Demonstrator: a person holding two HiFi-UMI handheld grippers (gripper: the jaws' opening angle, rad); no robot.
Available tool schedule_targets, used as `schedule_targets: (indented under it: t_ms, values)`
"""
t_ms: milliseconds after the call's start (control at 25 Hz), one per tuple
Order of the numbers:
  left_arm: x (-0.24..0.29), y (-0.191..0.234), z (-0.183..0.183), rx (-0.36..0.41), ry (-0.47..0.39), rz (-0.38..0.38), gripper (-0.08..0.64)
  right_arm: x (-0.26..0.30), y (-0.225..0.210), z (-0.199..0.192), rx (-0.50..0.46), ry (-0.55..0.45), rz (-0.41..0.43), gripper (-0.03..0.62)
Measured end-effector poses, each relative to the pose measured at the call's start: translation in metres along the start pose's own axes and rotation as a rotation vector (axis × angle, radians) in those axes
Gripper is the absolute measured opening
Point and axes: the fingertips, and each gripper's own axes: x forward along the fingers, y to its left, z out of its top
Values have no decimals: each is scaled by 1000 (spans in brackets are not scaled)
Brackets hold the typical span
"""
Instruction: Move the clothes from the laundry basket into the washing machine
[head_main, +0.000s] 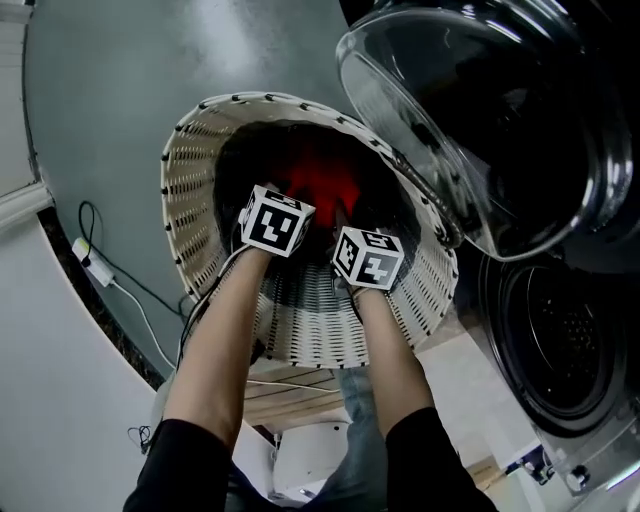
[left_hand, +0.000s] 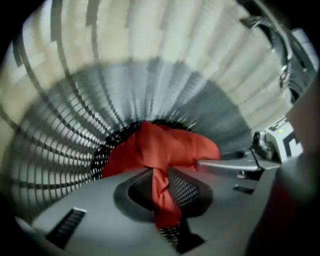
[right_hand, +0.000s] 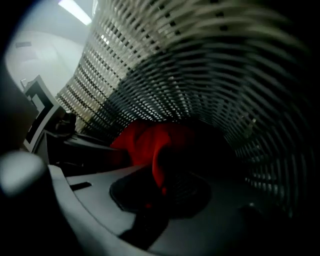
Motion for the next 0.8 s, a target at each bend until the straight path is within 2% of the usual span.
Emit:
schedule_targets:
  t_ms: [200,440,680,800]
  values:
    - [-55,-27,19,2,-47,-16,72,-55,20,24,-10,-51,-16,73]
    - [-127,-48,30,-10,-101,-22,72,-119,58,52,-77,-84,6,73]
    - [-193,-73,49,29,-150,-28,71,-178,84,71,-22,-130,9,73]
    - [-226,-86,57,62,-179,-29,71,-206,99,82,-24,-155,6,74]
